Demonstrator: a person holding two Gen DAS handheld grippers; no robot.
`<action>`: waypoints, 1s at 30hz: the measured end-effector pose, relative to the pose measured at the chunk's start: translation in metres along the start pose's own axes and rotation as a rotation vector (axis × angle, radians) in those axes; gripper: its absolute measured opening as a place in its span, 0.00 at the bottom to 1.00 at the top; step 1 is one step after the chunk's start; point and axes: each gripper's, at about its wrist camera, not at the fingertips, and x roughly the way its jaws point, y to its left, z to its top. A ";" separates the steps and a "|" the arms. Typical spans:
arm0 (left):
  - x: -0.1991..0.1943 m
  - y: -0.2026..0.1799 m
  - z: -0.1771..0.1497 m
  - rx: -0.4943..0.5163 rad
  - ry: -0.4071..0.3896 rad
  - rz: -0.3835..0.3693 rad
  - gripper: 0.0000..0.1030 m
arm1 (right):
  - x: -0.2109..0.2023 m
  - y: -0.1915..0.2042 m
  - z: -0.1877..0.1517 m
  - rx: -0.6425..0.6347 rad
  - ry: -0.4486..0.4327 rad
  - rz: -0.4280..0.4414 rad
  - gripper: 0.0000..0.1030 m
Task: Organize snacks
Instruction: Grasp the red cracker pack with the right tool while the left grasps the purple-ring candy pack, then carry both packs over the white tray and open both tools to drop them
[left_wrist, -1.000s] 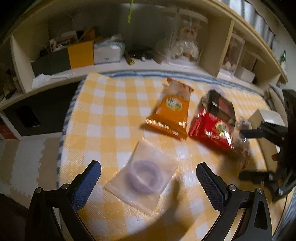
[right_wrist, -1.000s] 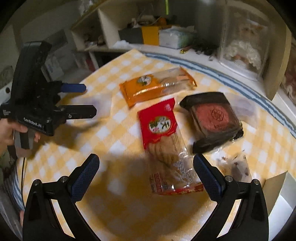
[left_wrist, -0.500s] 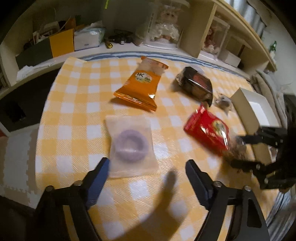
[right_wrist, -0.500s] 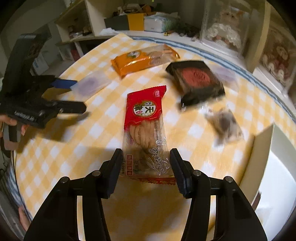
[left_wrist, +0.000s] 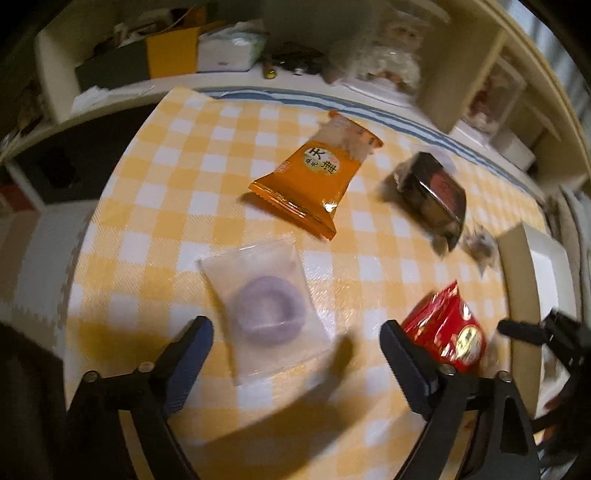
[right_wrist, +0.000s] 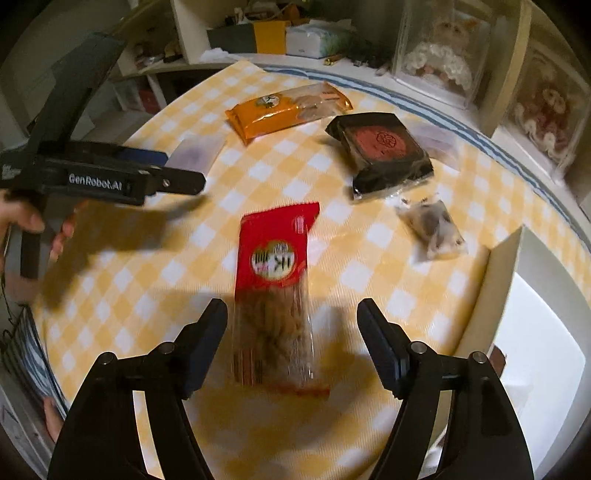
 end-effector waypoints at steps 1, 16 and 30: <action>0.002 -0.001 0.002 -0.030 0.002 -0.003 0.95 | 0.004 0.000 0.004 -0.004 0.013 -0.002 0.71; 0.015 -0.009 0.003 -0.172 -0.099 0.173 0.47 | 0.023 0.011 0.011 -0.024 0.063 0.004 0.45; -0.047 -0.014 -0.012 -0.146 -0.191 0.048 0.42 | -0.011 0.007 0.012 0.049 -0.042 -0.011 0.37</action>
